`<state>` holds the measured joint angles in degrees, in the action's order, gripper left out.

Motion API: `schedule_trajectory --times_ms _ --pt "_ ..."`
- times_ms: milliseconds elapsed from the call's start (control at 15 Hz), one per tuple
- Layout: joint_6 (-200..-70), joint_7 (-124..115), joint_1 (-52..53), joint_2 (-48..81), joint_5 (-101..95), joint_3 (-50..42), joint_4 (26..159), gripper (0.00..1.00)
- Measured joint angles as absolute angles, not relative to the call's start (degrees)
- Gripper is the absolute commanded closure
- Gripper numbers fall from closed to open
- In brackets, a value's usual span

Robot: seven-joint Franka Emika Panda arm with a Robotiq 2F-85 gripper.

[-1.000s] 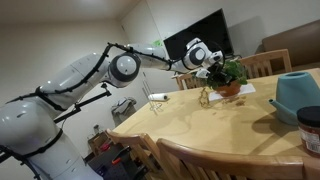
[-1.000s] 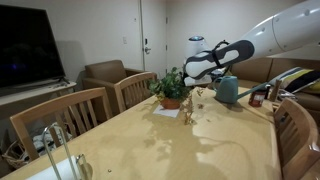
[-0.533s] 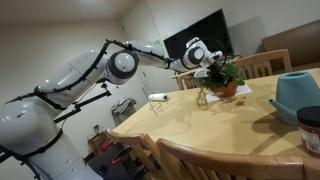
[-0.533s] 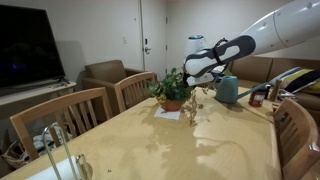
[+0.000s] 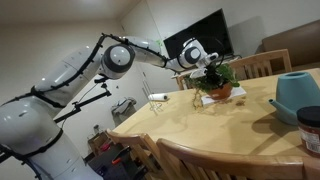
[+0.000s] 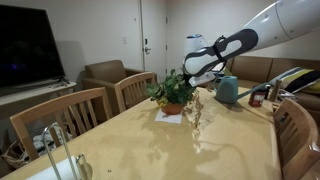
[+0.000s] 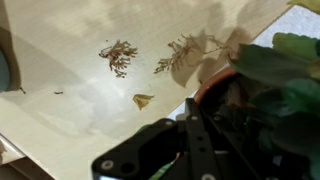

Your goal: Move the flower pot to the left

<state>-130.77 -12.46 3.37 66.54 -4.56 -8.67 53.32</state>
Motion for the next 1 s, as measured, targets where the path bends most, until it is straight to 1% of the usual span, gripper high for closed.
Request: schedule_trajectory --times_ms 933,1000 --pt "-129.5 -11.32 8.54 61.16 -11.19 -8.17 62.34 0.99" --pt "-129.5 -11.32 8.54 61.04 -11.19 -8.14 62.54 0.71"
